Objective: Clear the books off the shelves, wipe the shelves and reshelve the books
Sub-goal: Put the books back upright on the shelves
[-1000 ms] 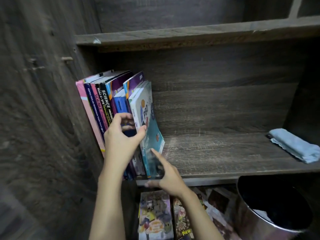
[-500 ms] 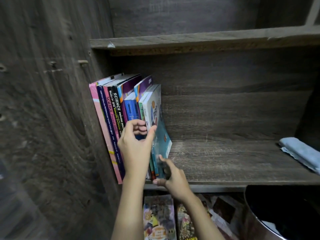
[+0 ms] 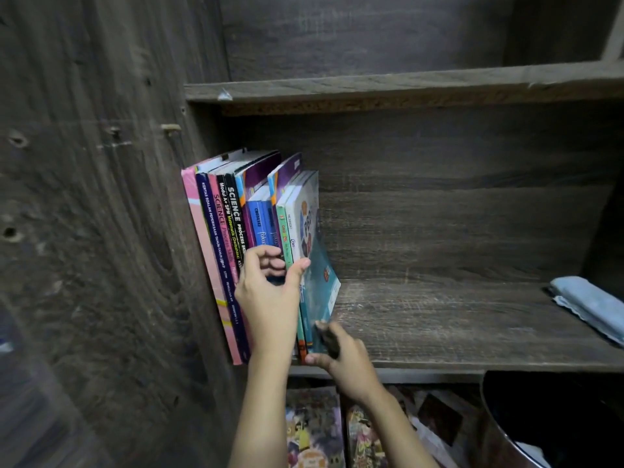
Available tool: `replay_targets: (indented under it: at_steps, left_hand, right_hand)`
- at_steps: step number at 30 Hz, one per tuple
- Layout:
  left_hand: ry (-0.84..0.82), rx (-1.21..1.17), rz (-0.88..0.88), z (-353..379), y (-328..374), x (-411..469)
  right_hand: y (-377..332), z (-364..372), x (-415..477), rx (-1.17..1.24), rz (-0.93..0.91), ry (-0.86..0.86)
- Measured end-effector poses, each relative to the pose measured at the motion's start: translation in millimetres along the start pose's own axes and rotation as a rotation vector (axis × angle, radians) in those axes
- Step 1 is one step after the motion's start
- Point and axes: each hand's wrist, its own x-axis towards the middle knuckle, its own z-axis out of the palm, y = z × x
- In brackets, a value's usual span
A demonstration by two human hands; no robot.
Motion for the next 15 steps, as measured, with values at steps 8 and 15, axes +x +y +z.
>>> replay_targets:
  at_steps: [8, 15]
  left_hand:
    - [-0.078, -0.001, -0.059, -6, 5, 5]
    - [-0.097, -0.029, -0.009, -4, 3, 5]
  right_hand:
    - [-18, 3, 0, 0.044, -0.028, 0.093]
    - [-28, 5, -6, -0.175, -0.091, 0.151]
